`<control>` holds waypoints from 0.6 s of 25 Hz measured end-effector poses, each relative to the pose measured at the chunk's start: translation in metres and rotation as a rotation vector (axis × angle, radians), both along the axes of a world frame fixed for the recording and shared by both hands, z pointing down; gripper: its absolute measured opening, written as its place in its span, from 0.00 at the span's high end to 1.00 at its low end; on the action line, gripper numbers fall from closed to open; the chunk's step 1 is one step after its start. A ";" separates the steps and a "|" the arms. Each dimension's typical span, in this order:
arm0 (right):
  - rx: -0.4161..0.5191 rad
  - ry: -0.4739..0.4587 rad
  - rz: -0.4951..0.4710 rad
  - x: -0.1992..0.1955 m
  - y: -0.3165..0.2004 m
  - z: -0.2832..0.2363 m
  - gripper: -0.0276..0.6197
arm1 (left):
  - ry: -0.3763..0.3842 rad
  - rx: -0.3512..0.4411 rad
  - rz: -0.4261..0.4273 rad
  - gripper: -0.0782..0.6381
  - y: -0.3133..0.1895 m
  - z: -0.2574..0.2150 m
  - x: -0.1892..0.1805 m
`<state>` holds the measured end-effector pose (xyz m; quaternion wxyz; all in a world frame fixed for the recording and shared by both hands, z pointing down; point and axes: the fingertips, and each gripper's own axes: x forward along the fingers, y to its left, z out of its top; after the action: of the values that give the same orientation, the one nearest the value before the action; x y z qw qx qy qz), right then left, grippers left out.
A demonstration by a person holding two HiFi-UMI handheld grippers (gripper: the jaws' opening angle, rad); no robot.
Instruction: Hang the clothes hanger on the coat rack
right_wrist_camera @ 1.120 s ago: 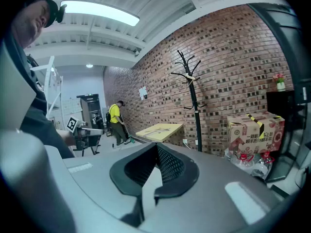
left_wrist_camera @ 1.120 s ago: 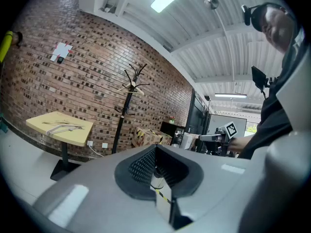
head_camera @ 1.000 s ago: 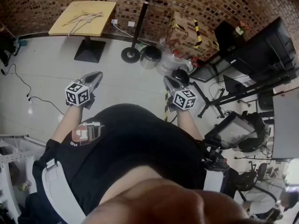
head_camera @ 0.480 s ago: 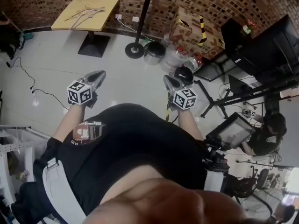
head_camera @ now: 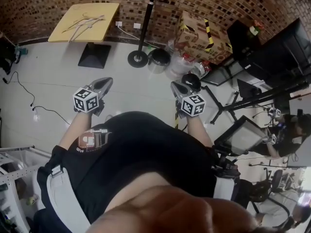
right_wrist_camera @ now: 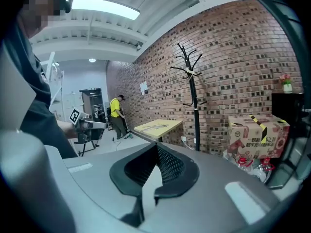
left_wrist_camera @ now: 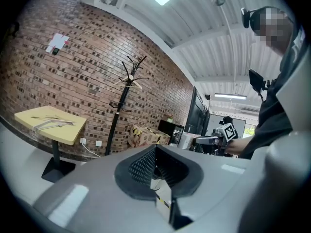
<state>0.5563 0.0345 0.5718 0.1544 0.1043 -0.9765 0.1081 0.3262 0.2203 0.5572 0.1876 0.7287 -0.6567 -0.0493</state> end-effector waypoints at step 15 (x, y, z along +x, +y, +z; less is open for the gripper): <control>0.042 -0.038 0.078 -0.215 -0.031 -0.036 0.94 | -0.043 0.030 0.063 0.89 -0.038 -0.019 -0.231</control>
<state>0.3409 0.0034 0.5353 0.1294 0.1433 -0.9765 0.0956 0.0956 0.1824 0.5386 0.1640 0.7527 -0.6365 -0.0378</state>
